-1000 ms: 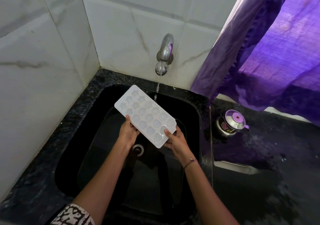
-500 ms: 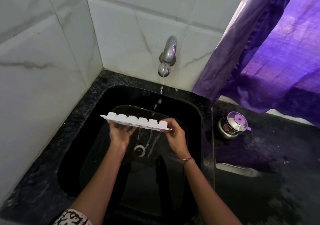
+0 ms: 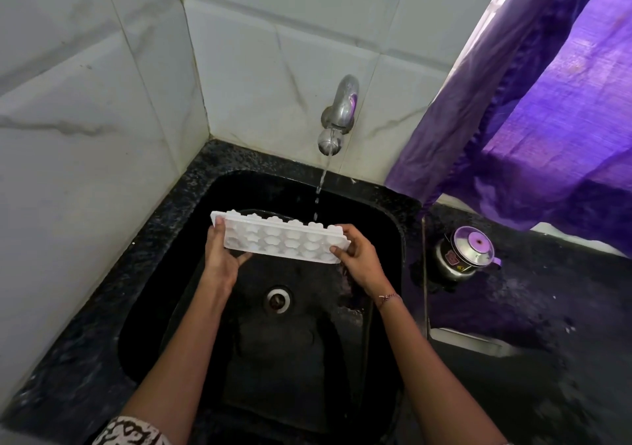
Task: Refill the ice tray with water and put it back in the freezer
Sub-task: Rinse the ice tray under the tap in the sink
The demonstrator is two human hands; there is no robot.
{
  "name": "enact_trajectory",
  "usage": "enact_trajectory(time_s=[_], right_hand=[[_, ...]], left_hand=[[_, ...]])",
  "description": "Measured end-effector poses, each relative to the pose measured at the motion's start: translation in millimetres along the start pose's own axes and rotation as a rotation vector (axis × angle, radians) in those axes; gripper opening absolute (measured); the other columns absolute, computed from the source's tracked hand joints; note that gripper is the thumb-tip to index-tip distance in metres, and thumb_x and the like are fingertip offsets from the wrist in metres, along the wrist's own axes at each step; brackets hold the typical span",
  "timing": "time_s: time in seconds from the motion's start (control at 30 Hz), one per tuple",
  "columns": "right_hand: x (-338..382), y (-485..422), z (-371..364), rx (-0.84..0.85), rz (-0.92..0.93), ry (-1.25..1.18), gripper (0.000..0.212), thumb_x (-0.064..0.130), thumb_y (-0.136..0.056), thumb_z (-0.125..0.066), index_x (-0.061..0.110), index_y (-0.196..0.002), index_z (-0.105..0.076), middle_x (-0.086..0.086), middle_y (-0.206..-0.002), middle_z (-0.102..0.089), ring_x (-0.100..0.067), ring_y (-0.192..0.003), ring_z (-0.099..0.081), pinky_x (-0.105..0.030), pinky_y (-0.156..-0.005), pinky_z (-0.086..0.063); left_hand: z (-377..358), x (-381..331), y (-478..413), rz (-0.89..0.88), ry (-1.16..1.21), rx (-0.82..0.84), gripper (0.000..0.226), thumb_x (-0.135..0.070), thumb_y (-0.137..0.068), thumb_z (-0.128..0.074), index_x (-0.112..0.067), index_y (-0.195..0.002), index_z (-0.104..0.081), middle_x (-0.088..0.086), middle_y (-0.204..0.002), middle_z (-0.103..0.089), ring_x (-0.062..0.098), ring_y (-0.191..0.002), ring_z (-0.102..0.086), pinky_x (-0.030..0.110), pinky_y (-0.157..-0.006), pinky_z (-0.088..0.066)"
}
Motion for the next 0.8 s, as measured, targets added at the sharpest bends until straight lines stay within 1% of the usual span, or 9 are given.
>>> enact_trajectory(time_s=[0.13, 0.23, 0.27, 0.33, 0.47, 0.53, 0.63, 0.73, 0.8], right_hand=[[2.0, 1.5, -6.4, -0.025, 0.118, 0.117, 0.036, 0.002, -0.083, -0.067, 0.025, -0.110, -0.062, 0.023, -0.097, -0.064, 0.000, -0.075, -0.056, -0.021, -0.072, -0.047], [-1.3, 2.7, -8.8, 0.009, 0.100, 0.122, 0.040, 0.004, -0.083, -0.068, 0.033, -0.109, -0.060, 0.026, -0.101, -0.064, 0.004, -0.087, -0.060, -0.020, -0.079, -0.048], [-2.4, 2.1, -7.7, 0.051, 0.074, 0.114, 0.041, 0.003, -0.083, -0.069, 0.031, -0.112, -0.060, 0.022, -0.106, -0.064, 0.003, -0.098, -0.060, -0.021, -0.087, -0.049], [-2.9, -1.0, -1.0, 0.197, 0.000, 0.102, 0.048, -0.003, -0.080, -0.069, 0.023, -0.120, -0.058, 0.008, -0.117, -0.064, -0.005, -0.111, -0.058, -0.024, -0.096, -0.047], [-2.5, -24.3, 29.9, 0.477, -0.223, 0.345, 0.061, -0.019, -0.077, -0.057, 0.009, -0.130, -0.052, -0.013, -0.122, -0.060, -0.014, -0.101, -0.055, -0.015, -0.081, -0.048], [2.1, -43.6, 42.3, 0.394, -0.270, 0.471, 0.053, -0.015, -0.081, -0.053, 0.006, -0.130, -0.053, -0.018, -0.115, -0.062, -0.016, -0.092, -0.053, -0.016, -0.074, -0.046], [35.3, -75.3, 43.6, 0.079, -0.291, 0.297, 0.043, 0.012, -0.091, -0.058, 0.002, -0.132, -0.048, -0.006, -0.097, -0.061, -0.018, -0.085, -0.057, -0.027, -0.077, -0.050], [80.3, -108.9, 34.2, -0.157, -0.162, 0.299, 0.056, 0.038, -0.094, -0.053, 0.004, -0.135, -0.039, -0.013, -0.120, -0.058, -0.026, -0.113, -0.056, -0.034, -0.098, -0.042], [104.4, -126.4, 25.7, -0.230, -0.066, 0.336, 0.060, 0.039, -0.095, -0.051, 0.000, -0.137, -0.034, -0.018, -0.129, -0.054, -0.029, -0.119, -0.052, -0.027, -0.092, -0.039]], left_hand=[[8.2, -0.4, -3.7, 0.056, 0.035, -0.012, 0.115, -0.081, -0.045, -0.070, -0.019, -0.138, -0.043, 0.008, -0.132, -0.058, 0.027, -0.119, -0.057, 0.053, -0.082, -0.053], [6.2, -5.7, -4.5, 0.058, 0.042, -0.012, 0.086, -0.071, -0.067, -0.063, -0.016, -0.132, -0.048, 0.009, -0.126, -0.061, 0.027, -0.116, -0.058, 0.048, -0.076, -0.054], [6.0, -6.7, -4.5, 0.070, 0.025, -0.018, 0.077, -0.067, -0.069, -0.063, -0.017, -0.127, -0.051, 0.009, -0.124, -0.062, 0.027, -0.115, -0.059, 0.046, -0.074, -0.054], [6.6, -8.0, -4.3, 0.093, -0.026, -0.038, 0.082, -0.067, -0.059, -0.067, -0.018, -0.124, -0.053, 0.011, -0.125, -0.062, 0.028, -0.112, -0.060, 0.047, -0.076, -0.055], [9.2, -9.4, -0.2, 0.115, -0.080, -0.112, 0.089, -0.069, -0.055, -0.067, -0.020, -0.128, -0.053, 0.009, -0.122, -0.063, 0.027, -0.106, -0.063, 0.047, -0.075, -0.056], [10.3, -9.8, -2.7, 0.156, -0.100, -0.125, 0.093, -0.072, -0.051, -0.069, -0.019, -0.127, -0.054, 0.008, -0.119, -0.064, 0.027, -0.104, -0.064, 0.046, -0.071, -0.057], [8.7, -10.0, -4.0, 0.234, -0.157, -0.113, 0.109, -0.075, -0.033, -0.076, -0.020, -0.125, -0.056, 0.009, -0.120, -0.063, 0.029, -0.104, -0.064, 0.049, -0.068, -0.057], [-2.4, -14.1, 5.0, 0.263, -0.251, -0.113, 0.102, -0.074, -0.042, -0.074, -0.020, -0.126, -0.053, 0.007, -0.119, -0.060, 0.028, -0.098, -0.062, 0.046, -0.064, -0.057], [-9.2, -14.5, 9.6, 0.277, -0.283, -0.139, 0.085, -0.067, -0.059, -0.072, -0.019, -0.125, -0.049, 0.007, -0.117, -0.055, 0.025, -0.089, -0.059, 0.045, -0.068, -0.055]])
Point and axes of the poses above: each hand's wrist, its own y-axis away from the middle knuckle, its own z-axis out of the back of the hand, x = y × z, the point moved 1 cm from there along -y, towards the middle knuckle
